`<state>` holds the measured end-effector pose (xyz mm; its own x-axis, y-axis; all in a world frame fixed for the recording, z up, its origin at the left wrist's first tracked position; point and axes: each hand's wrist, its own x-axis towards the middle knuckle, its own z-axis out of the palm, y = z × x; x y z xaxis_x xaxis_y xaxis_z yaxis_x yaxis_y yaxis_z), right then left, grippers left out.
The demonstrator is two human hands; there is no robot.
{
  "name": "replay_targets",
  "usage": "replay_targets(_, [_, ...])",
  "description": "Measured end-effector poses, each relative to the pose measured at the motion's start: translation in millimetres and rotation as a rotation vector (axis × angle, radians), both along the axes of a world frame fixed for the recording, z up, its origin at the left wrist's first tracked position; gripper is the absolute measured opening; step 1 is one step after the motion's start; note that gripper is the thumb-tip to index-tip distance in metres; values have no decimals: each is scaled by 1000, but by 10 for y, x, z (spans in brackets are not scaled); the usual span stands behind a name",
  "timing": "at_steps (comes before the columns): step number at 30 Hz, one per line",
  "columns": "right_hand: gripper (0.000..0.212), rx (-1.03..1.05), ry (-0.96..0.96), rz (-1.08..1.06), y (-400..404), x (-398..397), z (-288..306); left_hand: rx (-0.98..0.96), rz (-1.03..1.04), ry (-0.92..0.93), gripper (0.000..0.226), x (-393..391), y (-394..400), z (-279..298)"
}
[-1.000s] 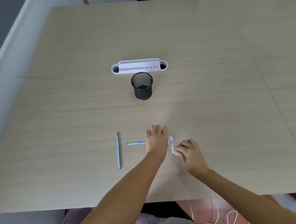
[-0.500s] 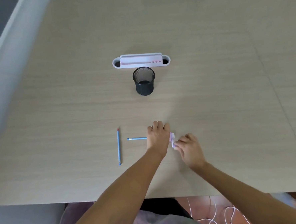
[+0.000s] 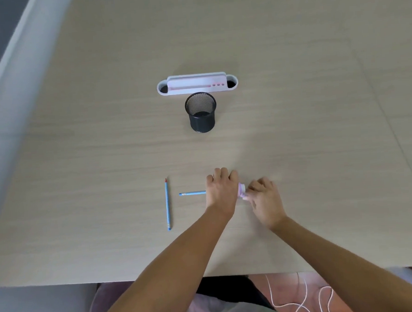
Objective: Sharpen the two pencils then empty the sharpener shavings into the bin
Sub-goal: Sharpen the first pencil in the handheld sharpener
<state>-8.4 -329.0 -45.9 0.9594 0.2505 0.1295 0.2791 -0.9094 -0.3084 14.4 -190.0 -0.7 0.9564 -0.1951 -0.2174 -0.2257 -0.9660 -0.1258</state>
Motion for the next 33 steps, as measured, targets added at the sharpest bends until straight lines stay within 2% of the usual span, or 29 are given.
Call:
replay_targets(4, [25, 93, -66, 42, -95, -308, 306, -14, 18, -17, 54, 6, 5, 7])
replay_targets(7, [18, 64, -264, 96, -135, -66, 543, -61, 21, -15, 50, 24, 15, -10])
replay_targets(9, [12, 2, -327, 79, -118, 242, 546, -68, 28, -8, 51, 41, 20, -17])
replay_targets(13, [15, -126, -205, 49, -2, 586, 191, -71, 38, -17, 54, 61, 8, -33])
replay_targets(15, [17, -135, -115, 66, 9, 363, 37, -55, 40, -31, 53, 44, 2, -15])
replay_targets(18, [15, -18, -20, 41, -70, -161, 94, -12, -3, -27, 54, 30, -9, -26])
replay_targets(21, [23, 101, -79, 25, -112, -320, 369, -23, -30, -32, 52, 33, 6, -31])
replay_targets(25, [8, 26, -250, -21, -82, 197, 533, -37, -20, -21, 51, 55, 16, 0])
replay_targets(29, [7, -49, -60, -64, 18, 508, 178, -41, 14, 6, 53, 71, 2, 14])
replay_targets(33, [12, 20, 45, -32, -36, -126, 70, -5, 2, -12, 53, 59, -24, -30])
